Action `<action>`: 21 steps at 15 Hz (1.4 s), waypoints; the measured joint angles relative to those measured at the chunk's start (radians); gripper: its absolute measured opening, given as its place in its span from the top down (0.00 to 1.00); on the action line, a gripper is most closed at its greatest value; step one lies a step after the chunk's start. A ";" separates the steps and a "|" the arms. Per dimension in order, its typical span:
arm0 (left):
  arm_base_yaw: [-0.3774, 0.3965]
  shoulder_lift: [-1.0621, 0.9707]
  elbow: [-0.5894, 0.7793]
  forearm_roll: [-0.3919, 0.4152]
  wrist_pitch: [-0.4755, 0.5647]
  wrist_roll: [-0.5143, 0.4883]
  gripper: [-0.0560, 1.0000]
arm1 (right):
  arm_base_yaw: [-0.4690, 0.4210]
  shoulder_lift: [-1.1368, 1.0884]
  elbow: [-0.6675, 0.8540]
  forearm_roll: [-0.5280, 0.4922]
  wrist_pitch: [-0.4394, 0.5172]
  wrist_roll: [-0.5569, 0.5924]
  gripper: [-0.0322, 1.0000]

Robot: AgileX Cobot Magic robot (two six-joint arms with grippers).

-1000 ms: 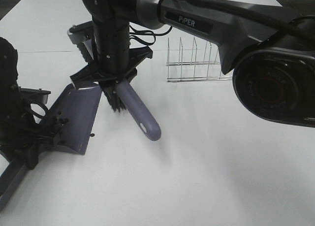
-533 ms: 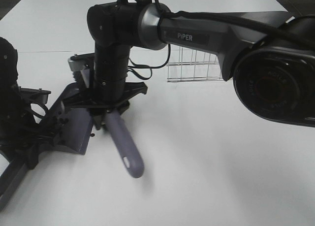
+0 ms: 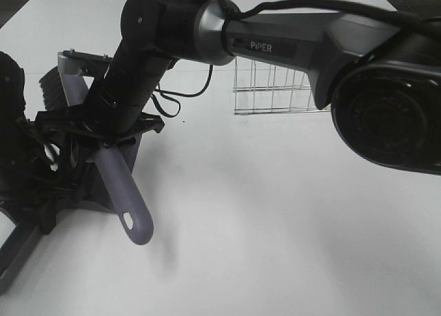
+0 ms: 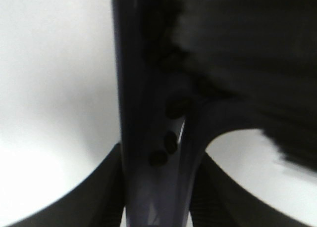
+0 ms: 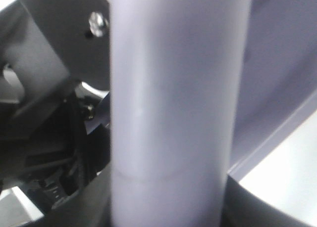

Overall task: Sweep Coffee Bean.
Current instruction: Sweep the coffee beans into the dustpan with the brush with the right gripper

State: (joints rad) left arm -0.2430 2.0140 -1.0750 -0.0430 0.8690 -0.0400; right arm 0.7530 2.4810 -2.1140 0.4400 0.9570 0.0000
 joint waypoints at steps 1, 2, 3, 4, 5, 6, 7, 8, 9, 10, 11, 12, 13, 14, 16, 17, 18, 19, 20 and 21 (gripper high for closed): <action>0.000 0.000 0.000 0.000 -0.001 0.000 0.65 | 0.000 -0.021 0.000 -0.058 -0.001 0.010 0.66; 0.000 0.000 0.000 0.000 -0.001 0.000 0.65 | 0.000 -0.053 0.000 -0.194 0.036 0.054 0.66; 0.000 0.000 0.000 0.000 -0.001 0.000 0.65 | 0.000 -0.060 0.000 -0.259 0.073 0.081 0.66; 0.000 0.000 0.000 0.000 -0.001 0.000 0.65 | 0.000 -0.060 0.000 -0.320 0.112 0.105 0.66; 0.000 0.000 0.000 0.000 -0.001 0.000 0.65 | 0.000 -0.059 0.000 -0.355 0.158 0.121 0.66; 0.000 0.000 0.000 0.000 -0.001 0.000 0.65 | 0.000 -0.059 0.000 -0.373 0.191 0.127 0.66; 0.000 0.000 0.000 0.000 -0.001 0.000 0.65 | 0.000 -0.059 0.000 -0.375 0.200 0.127 0.66; 0.000 0.000 0.000 0.000 -0.001 0.000 0.65 | 0.000 -0.059 0.000 -0.376 0.217 0.127 0.66; 0.000 0.000 0.000 0.000 -0.001 0.000 0.65 | 0.000 -0.059 0.000 -0.376 0.232 0.128 0.66; 0.000 0.000 0.000 0.000 -0.001 0.000 0.65 | 0.000 -0.059 0.000 -0.376 0.245 0.130 0.66; 0.000 0.000 0.000 0.000 -0.001 0.000 0.65 | 0.000 -0.060 0.000 -0.377 0.253 0.132 0.66; 0.000 0.000 0.000 0.000 -0.001 0.000 0.65 | 0.000 -0.064 0.000 -0.388 0.264 0.146 0.66; 0.000 0.000 0.000 -0.001 -0.001 0.000 0.65 | 0.000 -0.075 0.000 -0.411 0.268 0.157 0.66; 0.000 0.000 0.000 -0.001 -0.001 0.000 0.65 | 0.000 -0.094 0.000 -0.449 0.268 0.174 0.66; 0.000 0.000 0.000 -0.001 -0.001 0.000 0.65 | 0.000 -0.132 0.000 -0.542 0.269 0.193 0.66; 0.000 0.000 0.000 -0.001 -0.001 0.000 0.65 | 0.000 -0.155 0.000 -0.598 0.269 0.205 0.66; 0.000 0.000 0.000 -0.001 -0.001 0.000 0.65 | 0.000 -0.176 0.000 -0.644 0.270 0.209 0.66; 0.000 0.000 0.000 -0.002 -0.001 0.000 0.65 | -0.003 -0.197 0.000 -0.665 0.270 0.212 0.66; 0.000 0.000 0.000 -0.002 -0.002 0.000 0.65 | -0.011 -0.215 0.000 -0.664 0.270 0.217 0.66; 0.000 0.000 0.000 -0.003 -0.002 0.000 0.65 | -0.023 -0.231 0.000 -0.649 0.271 0.217 0.66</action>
State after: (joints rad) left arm -0.2430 2.0140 -1.0750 -0.0460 0.8670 -0.0400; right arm 0.7300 2.2500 -2.1140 -0.2090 1.2280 0.2170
